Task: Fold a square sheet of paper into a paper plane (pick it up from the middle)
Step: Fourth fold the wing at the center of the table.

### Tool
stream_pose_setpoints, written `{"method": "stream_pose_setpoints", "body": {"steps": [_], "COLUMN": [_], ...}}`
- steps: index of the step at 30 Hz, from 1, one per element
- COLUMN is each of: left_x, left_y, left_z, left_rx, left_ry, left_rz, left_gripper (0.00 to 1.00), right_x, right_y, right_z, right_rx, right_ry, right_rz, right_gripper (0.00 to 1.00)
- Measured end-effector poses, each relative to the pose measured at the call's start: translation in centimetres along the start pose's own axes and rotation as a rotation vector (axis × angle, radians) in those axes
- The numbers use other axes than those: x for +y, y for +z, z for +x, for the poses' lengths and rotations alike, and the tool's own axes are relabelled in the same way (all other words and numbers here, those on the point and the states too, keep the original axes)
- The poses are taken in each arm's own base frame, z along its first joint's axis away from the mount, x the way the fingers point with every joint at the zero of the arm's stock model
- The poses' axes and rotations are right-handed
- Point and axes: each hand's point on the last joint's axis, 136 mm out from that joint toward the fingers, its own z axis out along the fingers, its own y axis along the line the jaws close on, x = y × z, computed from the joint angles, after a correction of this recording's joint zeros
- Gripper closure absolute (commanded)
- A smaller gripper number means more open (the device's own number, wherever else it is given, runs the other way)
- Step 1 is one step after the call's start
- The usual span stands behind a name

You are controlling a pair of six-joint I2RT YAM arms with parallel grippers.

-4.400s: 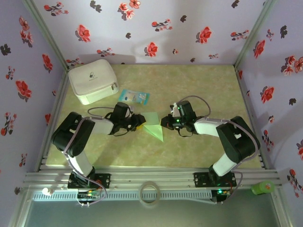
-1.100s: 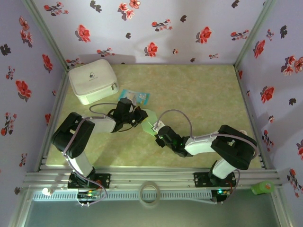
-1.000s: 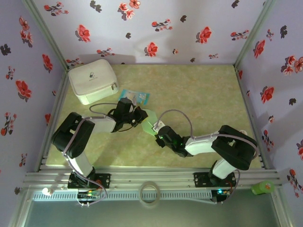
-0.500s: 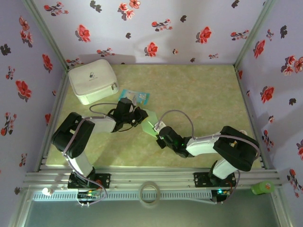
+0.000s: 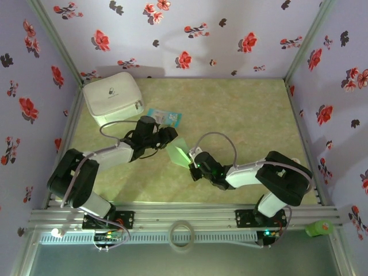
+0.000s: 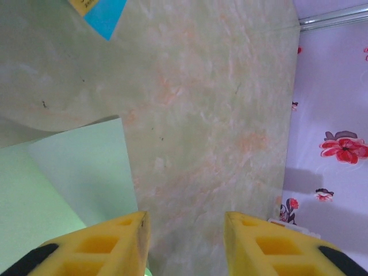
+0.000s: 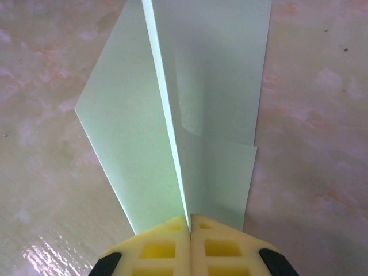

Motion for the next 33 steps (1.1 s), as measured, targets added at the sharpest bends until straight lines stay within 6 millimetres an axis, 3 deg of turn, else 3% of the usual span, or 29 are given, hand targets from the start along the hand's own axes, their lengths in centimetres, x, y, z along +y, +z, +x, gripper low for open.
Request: {"method": "stream_pose_setpoints", "body": {"steps": [18,33], "left_x": [0.6,1.7], "left_y": [-0.4,-0.3], "left_z": [0.1,0.8], "left_rx": [-0.005,0.013], "left_ry": [0.016,0.009], "left_rz": [-0.028,-0.042], "left_gripper": [0.62,0.71], "right_x": [1.0,1.8], "right_y": [0.8,1.8], "right_z": [-0.9,-1.3], "right_rx": [0.048,0.122], "right_ry": [0.266,0.403], "right_rz": [-0.212,-0.308], "right_gripper": [1.00,1.00]}}
